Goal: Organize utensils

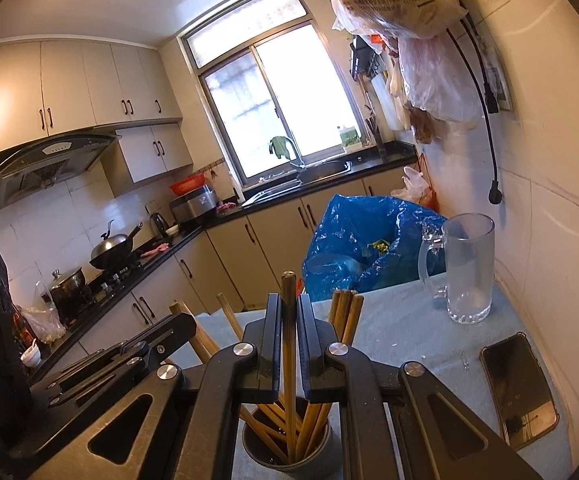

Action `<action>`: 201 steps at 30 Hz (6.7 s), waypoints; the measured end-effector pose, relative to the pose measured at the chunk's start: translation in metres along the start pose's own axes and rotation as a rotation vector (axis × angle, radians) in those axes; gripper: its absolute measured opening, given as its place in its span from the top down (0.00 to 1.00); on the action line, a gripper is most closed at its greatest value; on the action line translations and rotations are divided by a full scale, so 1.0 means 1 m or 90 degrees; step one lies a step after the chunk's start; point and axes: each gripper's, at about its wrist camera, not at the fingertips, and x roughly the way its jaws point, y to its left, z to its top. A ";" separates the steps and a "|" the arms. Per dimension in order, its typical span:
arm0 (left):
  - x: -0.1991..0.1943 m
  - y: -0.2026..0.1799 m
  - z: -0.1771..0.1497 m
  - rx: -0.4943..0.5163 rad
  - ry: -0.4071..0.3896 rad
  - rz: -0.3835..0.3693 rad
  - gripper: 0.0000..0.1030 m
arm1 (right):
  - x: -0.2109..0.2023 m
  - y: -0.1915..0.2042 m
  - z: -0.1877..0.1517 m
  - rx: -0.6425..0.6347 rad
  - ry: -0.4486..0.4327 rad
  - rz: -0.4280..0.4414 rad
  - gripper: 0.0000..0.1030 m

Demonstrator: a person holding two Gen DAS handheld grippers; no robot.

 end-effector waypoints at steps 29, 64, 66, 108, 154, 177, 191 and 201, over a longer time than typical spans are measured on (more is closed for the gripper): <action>0.002 0.007 -0.005 0.001 0.004 0.010 0.93 | 0.011 -0.004 -0.010 -0.012 0.028 -0.006 0.92; 0.000 0.024 -0.002 -0.030 0.009 0.024 0.93 | 0.017 0.000 -0.012 -0.018 0.036 -0.008 0.92; 0.001 0.026 -0.002 -0.034 0.011 0.024 0.93 | 0.017 0.000 -0.012 -0.018 0.035 -0.008 0.92; -0.003 0.024 -0.005 -0.044 0.019 0.010 0.93 | 0.016 -0.009 -0.014 -0.005 0.052 -0.022 0.92; -0.115 0.034 -0.027 -0.111 -0.037 0.068 0.26 | -0.049 0.013 -0.017 -0.002 0.048 -0.036 0.50; -0.178 0.036 -0.103 -0.064 -0.081 0.189 0.00 | -0.124 0.036 -0.090 -0.036 0.025 -0.077 0.39; -0.183 0.042 -0.130 -0.066 -0.048 0.224 0.00 | -0.138 0.036 -0.114 -0.043 0.015 -0.137 0.37; -0.171 0.051 -0.140 -0.082 -0.003 0.234 0.00 | -0.136 0.038 -0.119 -0.052 0.020 -0.149 0.35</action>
